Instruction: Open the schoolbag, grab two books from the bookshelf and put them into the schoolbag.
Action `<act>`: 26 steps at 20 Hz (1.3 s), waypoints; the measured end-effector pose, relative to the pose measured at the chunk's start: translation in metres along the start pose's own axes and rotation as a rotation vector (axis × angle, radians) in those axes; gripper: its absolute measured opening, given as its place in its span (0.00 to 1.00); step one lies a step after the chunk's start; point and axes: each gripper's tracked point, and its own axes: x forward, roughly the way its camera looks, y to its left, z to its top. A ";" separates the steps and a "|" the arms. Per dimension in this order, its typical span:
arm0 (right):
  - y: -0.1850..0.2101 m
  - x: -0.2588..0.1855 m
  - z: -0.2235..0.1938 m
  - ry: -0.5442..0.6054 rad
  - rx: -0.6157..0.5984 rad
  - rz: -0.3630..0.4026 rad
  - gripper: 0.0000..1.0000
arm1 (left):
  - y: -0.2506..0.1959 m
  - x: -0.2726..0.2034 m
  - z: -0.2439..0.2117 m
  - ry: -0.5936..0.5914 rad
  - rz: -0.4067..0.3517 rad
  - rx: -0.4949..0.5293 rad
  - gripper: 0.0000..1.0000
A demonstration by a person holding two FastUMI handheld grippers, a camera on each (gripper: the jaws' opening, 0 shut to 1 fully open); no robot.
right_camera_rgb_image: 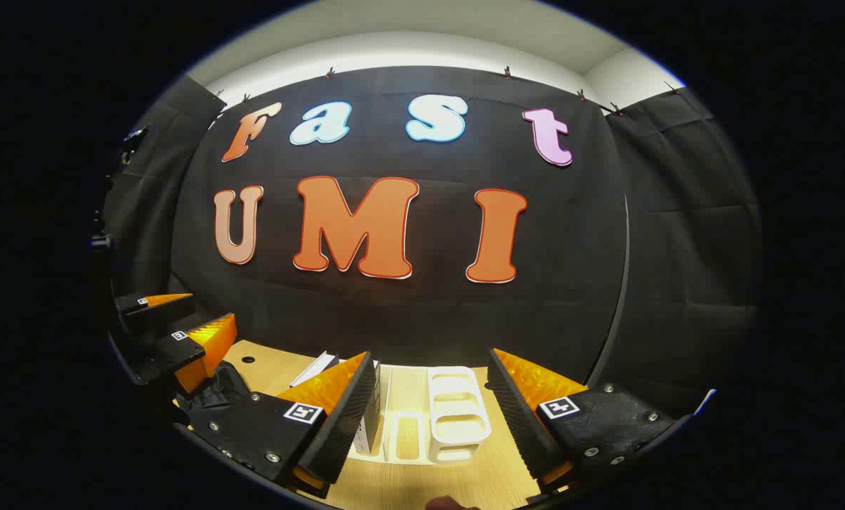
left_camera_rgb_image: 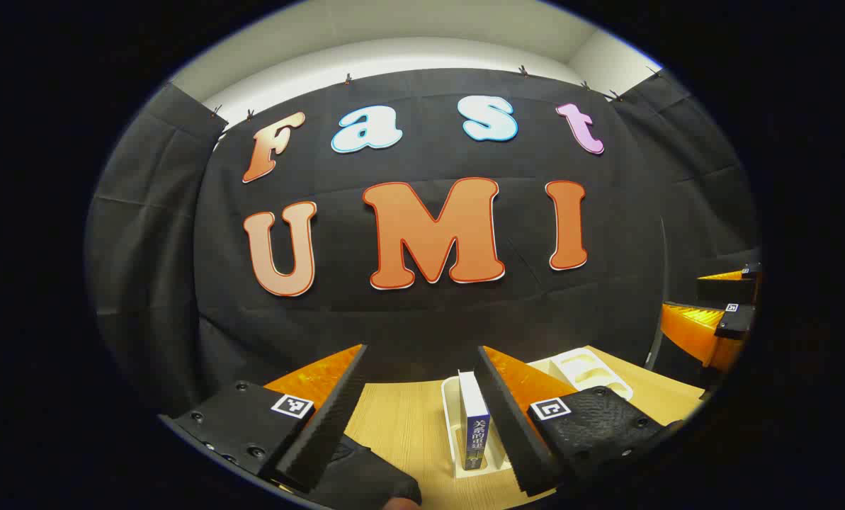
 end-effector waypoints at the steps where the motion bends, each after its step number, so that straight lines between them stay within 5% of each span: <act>1: -0.001 -0.001 0.001 -0.002 -0.002 -0.001 0.95 | 0.000 -0.001 -0.002 -0.001 0.000 -0.001 0.95; 26: -0.011 -0.001 -0.015 0.028 0.013 -0.015 0.95 | -0.003 -0.003 0.000 -0.016 -0.014 -0.026 0.96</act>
